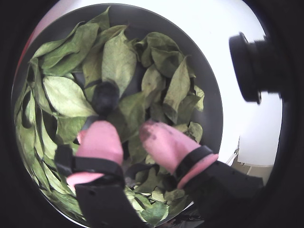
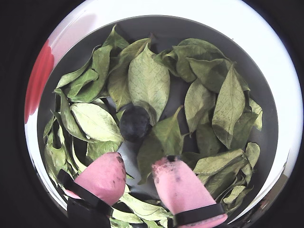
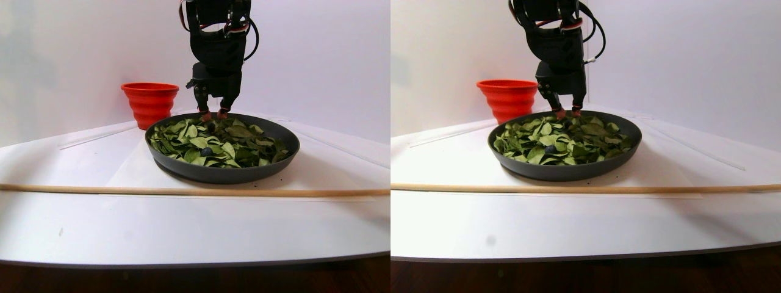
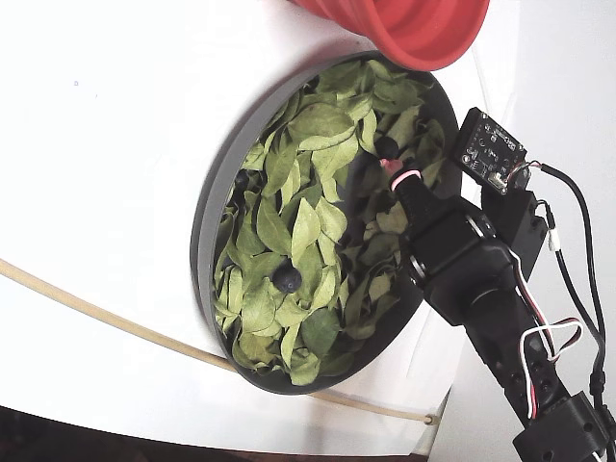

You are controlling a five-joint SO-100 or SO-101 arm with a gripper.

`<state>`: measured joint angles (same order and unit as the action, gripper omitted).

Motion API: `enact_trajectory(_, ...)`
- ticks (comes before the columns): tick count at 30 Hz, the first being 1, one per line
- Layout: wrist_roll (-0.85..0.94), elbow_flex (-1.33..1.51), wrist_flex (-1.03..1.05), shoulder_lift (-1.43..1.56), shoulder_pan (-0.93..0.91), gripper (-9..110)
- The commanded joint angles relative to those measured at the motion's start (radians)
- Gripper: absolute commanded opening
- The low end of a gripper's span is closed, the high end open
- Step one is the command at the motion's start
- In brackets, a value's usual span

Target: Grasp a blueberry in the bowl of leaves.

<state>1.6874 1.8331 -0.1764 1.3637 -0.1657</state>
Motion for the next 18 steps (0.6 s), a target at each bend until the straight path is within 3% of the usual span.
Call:
enact_trajectory(1, 0.04, -0.04, -0.026, 0.017, -0.009, 11)
enact_trajectory(18, 0.038, -0.043, -0.026, 0.006, -0.009, 11)
